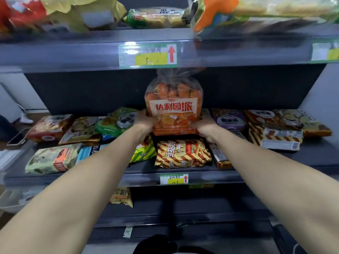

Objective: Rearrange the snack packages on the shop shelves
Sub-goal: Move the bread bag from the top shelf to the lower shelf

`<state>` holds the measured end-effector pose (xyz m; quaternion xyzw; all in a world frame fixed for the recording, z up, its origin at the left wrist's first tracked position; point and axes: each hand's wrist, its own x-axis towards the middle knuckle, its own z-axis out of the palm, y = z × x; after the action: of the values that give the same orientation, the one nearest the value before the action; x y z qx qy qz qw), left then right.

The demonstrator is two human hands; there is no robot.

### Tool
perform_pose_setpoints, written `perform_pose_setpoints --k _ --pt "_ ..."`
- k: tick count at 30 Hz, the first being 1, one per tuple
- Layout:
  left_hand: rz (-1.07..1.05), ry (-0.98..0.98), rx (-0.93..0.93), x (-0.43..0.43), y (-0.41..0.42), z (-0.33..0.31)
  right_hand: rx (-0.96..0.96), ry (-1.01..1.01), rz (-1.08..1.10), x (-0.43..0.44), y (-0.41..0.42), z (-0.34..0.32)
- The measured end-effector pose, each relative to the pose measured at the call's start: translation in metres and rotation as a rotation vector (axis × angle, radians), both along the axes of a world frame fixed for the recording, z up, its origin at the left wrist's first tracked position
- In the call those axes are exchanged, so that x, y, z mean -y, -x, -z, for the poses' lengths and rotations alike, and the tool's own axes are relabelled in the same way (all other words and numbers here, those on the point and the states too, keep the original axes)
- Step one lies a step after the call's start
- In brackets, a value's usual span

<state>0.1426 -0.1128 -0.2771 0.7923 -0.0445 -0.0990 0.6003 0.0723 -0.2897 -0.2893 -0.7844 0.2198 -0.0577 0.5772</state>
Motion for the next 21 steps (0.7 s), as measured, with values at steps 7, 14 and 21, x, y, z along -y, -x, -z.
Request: perform_pose_setpoints --k 7,14,21 --pt "0.018 -0.09 -0.048 0.004 -0.02 0.025 -0.134 0.257 -0.021 0.003 -0.016 0.025" --pt "0.034 -0.147 -0.031 0.005 -0.029 0.03 -0.234 0.541 -0.08 0.003 -0.022 0.029" --pt "-0.027 -0.159 0.009 0.005 -0.024 0.037 -0.255 0.542 -0.027 0.001 -0.019 0.034"
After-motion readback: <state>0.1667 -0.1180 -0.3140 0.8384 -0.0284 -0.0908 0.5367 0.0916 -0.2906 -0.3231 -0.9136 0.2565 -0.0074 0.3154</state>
